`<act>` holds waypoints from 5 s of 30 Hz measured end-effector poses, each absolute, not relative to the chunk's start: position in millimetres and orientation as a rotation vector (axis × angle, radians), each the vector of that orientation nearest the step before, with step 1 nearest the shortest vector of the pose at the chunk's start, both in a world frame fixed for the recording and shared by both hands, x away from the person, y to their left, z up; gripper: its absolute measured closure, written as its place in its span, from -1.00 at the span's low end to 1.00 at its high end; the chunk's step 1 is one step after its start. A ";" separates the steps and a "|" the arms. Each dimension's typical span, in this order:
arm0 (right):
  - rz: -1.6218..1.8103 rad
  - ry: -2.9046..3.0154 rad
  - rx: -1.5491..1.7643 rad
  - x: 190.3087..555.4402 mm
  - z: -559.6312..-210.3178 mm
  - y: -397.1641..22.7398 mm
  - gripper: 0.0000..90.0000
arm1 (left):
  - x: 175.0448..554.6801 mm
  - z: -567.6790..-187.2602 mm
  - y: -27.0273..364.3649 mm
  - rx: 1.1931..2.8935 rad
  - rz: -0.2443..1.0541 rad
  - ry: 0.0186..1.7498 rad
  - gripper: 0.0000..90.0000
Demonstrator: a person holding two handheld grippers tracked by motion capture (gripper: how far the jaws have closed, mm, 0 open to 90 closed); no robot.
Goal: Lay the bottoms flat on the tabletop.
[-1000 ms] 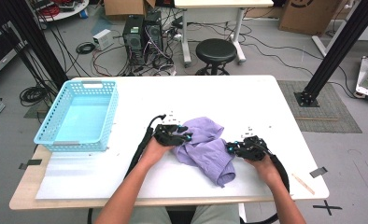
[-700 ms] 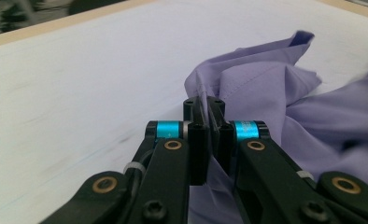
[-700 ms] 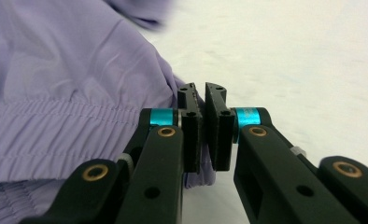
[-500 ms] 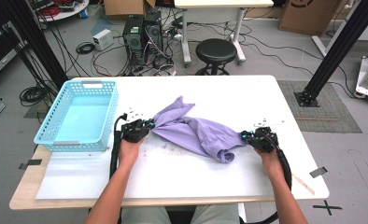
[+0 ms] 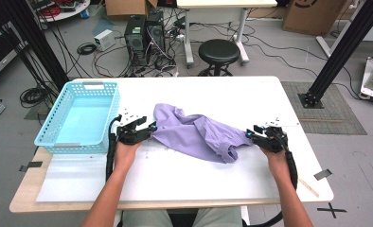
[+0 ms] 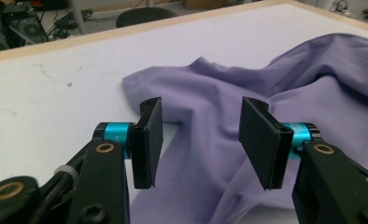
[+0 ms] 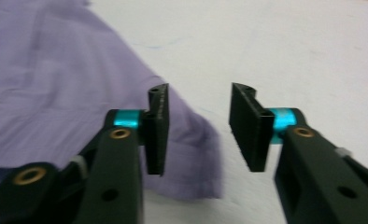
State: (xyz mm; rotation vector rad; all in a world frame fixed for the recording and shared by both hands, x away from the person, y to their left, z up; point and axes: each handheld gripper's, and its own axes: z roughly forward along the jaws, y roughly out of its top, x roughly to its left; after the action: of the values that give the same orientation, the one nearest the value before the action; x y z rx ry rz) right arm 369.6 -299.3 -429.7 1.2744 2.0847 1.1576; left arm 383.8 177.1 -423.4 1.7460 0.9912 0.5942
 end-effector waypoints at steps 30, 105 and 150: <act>1.050 1.999 1.308 363.5 -426.2 -314.3 0.30 | 390.8 -446.2 118.4 2.031 0.422 0.838 0.19; 1.078 2.248 1.120 340.8 -427.2 -291.6 0.16 | 383.1 -407.5 86.1 1.890 0.353 0.597 0.97; 1.330 2.544 0.684 407.1 -412.6 -202.9 0.77 | 439.4 -419.9 174.1 1.717 0.527 1.034 0.97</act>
State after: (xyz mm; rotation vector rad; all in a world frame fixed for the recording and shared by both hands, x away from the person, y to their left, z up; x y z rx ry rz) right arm 407.1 -202.9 -412.6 0.6839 2.5436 1.3297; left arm 439.4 174.1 -419.9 1.7172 1.0342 0.5266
